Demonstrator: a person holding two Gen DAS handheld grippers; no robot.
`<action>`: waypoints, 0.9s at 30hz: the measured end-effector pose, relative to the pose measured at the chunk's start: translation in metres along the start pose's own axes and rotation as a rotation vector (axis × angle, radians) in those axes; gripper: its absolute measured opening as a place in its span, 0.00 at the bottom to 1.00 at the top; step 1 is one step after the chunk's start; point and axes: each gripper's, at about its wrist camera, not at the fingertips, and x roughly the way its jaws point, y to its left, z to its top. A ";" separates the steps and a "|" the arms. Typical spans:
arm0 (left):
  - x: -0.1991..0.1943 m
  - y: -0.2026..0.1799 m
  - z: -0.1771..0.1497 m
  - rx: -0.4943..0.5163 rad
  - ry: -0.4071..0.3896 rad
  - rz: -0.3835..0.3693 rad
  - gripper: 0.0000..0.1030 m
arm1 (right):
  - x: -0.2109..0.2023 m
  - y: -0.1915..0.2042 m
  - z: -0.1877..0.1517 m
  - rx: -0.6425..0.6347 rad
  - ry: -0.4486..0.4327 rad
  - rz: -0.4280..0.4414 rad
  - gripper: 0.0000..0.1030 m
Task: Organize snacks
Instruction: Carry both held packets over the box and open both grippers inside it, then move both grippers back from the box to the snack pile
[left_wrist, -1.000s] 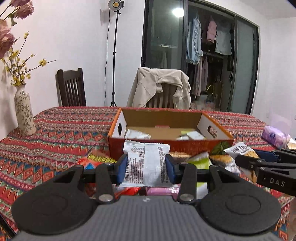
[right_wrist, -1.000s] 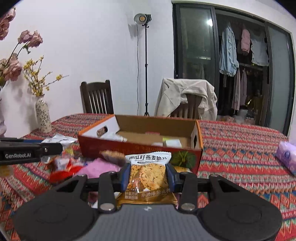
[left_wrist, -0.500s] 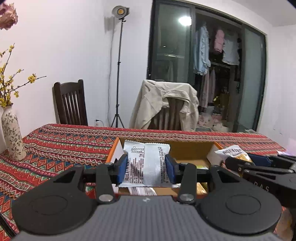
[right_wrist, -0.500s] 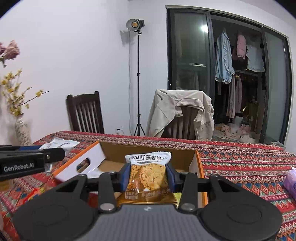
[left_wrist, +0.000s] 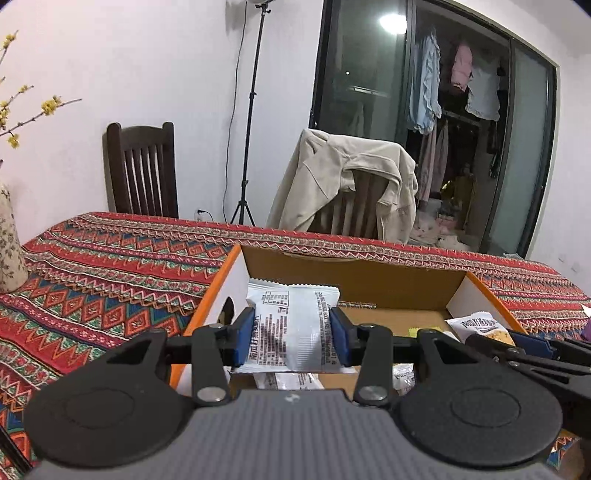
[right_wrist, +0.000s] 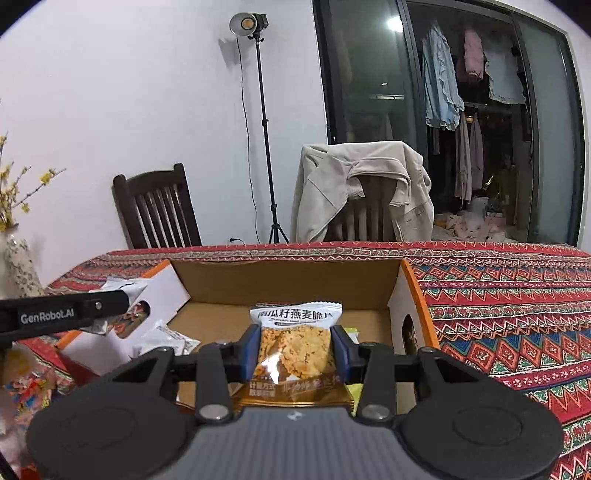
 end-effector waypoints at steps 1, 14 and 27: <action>0.002 0.000 -0.002 0.004 0.002 0.000 0.43 | 0.001 0.001 -0.002 -0.008 0.000 -0.006 0.39; -0.010 0.003 -0.011 -0.042 -0.091 0.024 1.00 | -0.005 -0.008 -0.008 0.033 0.000 0.002 0.98; -0.035 -0.002 -0.001 -0.047 -0.119 0.001 1.00 | -0.028 -0.007 0.002 0.029 -0.032 -0.044 1.00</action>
